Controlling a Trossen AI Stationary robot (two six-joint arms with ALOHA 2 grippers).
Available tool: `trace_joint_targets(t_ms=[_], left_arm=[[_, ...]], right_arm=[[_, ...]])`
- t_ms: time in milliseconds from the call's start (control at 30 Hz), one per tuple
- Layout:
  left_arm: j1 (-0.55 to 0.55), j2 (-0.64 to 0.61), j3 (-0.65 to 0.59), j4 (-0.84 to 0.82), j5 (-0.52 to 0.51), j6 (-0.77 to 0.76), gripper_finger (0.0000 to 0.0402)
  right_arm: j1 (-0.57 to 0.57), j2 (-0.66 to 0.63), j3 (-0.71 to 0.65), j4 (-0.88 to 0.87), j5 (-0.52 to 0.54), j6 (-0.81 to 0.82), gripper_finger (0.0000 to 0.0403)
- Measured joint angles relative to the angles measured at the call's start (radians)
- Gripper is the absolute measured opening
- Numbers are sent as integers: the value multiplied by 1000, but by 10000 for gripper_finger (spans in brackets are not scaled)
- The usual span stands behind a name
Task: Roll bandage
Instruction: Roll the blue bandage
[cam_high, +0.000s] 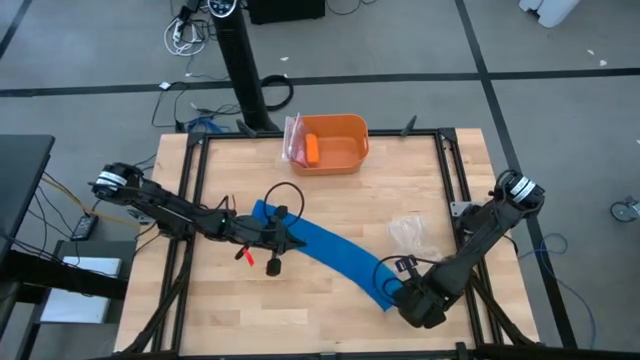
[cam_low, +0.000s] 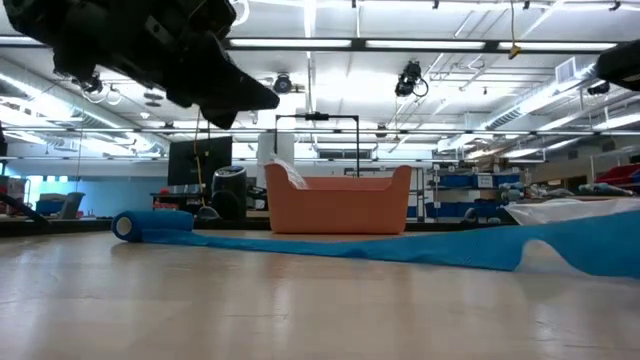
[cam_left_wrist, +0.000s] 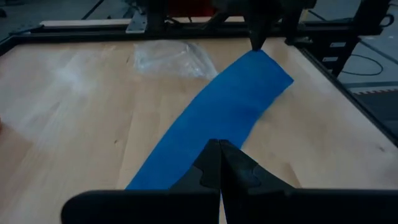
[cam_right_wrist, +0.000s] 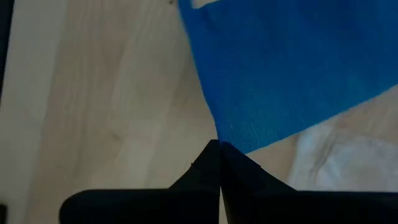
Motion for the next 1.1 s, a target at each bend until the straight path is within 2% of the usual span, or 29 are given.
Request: trace_joint_targets(t_ms=[233,567,667,767,900,967,1100], left_arm=[[0,-11,32,-57,26,-4,1],[0,-11,34,-61,26,-49,1],[-9,-11,34,-63,22,-49,1],[-33,-16,34,-86,-12,-82,1],[-76,-47,34,-206,-137,-263,1],[-106,-71,34,-310,-201,-342,1],[-180,-135,66,-630,-289,-539,1]], right_arm=[[25,0,0,0,-24,97,36],[24,0,0,0,-128,202,157],[24,0,0,6,-132,209,179],[24,0,0,10,-83,208,185],[17,0,-1,16,-10,146,167],[0,0,-1,27,22,110,152],[-53,0,-2,84,76,39,123]])
